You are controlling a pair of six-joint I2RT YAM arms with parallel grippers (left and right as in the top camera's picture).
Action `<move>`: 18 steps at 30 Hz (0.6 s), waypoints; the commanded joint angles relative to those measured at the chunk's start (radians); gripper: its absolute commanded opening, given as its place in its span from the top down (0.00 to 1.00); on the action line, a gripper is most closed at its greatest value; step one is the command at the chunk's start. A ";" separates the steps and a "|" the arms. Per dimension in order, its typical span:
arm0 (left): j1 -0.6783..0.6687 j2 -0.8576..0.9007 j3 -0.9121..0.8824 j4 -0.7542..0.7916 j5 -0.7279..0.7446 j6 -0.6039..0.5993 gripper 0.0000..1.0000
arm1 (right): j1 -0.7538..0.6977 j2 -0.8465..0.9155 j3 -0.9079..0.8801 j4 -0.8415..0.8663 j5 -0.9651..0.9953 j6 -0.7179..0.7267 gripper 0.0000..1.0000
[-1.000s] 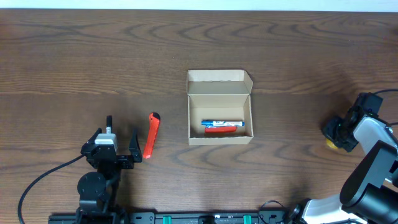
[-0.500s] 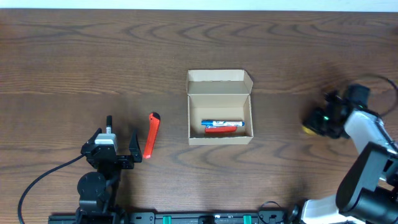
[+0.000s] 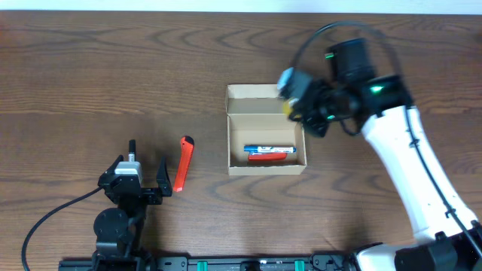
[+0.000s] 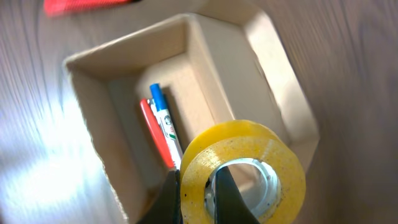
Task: Pack container
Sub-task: 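Carry the yellow tape into the box and release it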
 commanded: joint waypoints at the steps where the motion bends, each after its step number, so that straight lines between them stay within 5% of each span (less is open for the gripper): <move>1: 0.003 -0.005 -0.031 -0.008 0.004 -0.007 0.05 | 0.091 0.006 0.018 -0.003 0.180 -0.243 0.99; 9: 0.003 -0.005 -0.031 -0.008 0.004 -0.007 0.05 | 0.118 0.187 0.018 -0.023 0.189 -0.406 0.99; 18: 0.003 -0.005 -0.031 -0.008 0.004 -0.007 0.05 | 0.118 0.367 0.018 -0.020 0.137 -0.417 0.99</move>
